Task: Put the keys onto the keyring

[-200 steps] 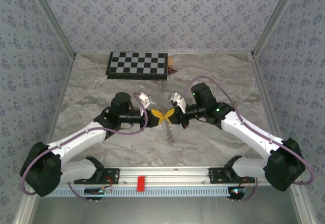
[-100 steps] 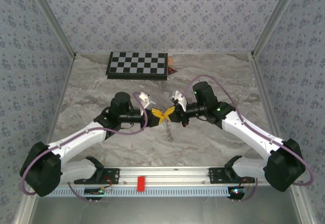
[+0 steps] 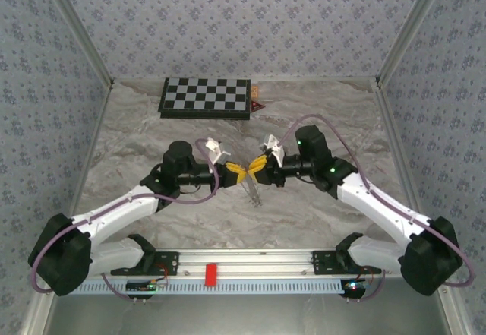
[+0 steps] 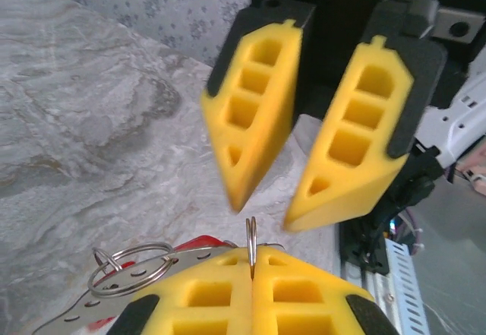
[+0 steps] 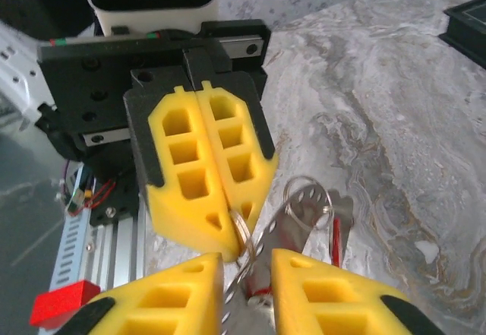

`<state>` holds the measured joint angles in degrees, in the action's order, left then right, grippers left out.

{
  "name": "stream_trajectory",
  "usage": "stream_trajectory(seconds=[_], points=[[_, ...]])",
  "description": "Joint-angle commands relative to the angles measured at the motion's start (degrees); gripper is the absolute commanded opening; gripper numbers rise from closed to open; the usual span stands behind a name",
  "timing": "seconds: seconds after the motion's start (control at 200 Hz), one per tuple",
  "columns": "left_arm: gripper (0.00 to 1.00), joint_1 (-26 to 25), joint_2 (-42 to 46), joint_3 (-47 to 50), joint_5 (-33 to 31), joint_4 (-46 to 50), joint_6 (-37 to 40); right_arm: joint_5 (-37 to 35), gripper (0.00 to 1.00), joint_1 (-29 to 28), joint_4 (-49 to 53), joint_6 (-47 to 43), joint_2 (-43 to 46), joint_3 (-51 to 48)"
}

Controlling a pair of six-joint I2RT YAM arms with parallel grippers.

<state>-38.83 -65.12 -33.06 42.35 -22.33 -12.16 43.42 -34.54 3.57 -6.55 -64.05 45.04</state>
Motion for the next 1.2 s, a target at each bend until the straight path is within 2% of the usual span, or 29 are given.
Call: stream_trajectory(seconds=[0.0, 0.14, 0.275, 0.55, 0.76, 1.194], points=[[0.00, 0.1, 2.0, 1.7, -2.0, -10.3, -3.4, -5.1, 0.28, 1.1, -7.9, 4.4, 5.1, -4.0], [0.00, 0.2, 2.5, 3.5, -3.5, -17.1, -6.2, -12.1, 0.29, 1.9, -14.5, 7.0, 10.3, -10.2], [0.00, 0.1, 2.2, 4.2, -4.5, -23.4, -9.2, -14.3, 0.29, 1.3, -17.5, 9.1, 10.9, -12.7], [0.00, -0.7, 0.2, 2.8, -6.6, -29.9, -12.8, -21.2, 0.35, -7.6, -22.5, 7.9, 6.7, -12.7], [0.00, -1.6, -0.5, 1.5, -6.8, -27.9, -11.7, -23.1, 0.35, -11.6, -23.1, 6.5, 3.3, -10.5], [0.00, -1.7, 1.0, 1.6, -7.7, -24.9, -10.1, -26.5, 0.35, -11.4, -21.5, 5.8, 7.3, -12.3]])
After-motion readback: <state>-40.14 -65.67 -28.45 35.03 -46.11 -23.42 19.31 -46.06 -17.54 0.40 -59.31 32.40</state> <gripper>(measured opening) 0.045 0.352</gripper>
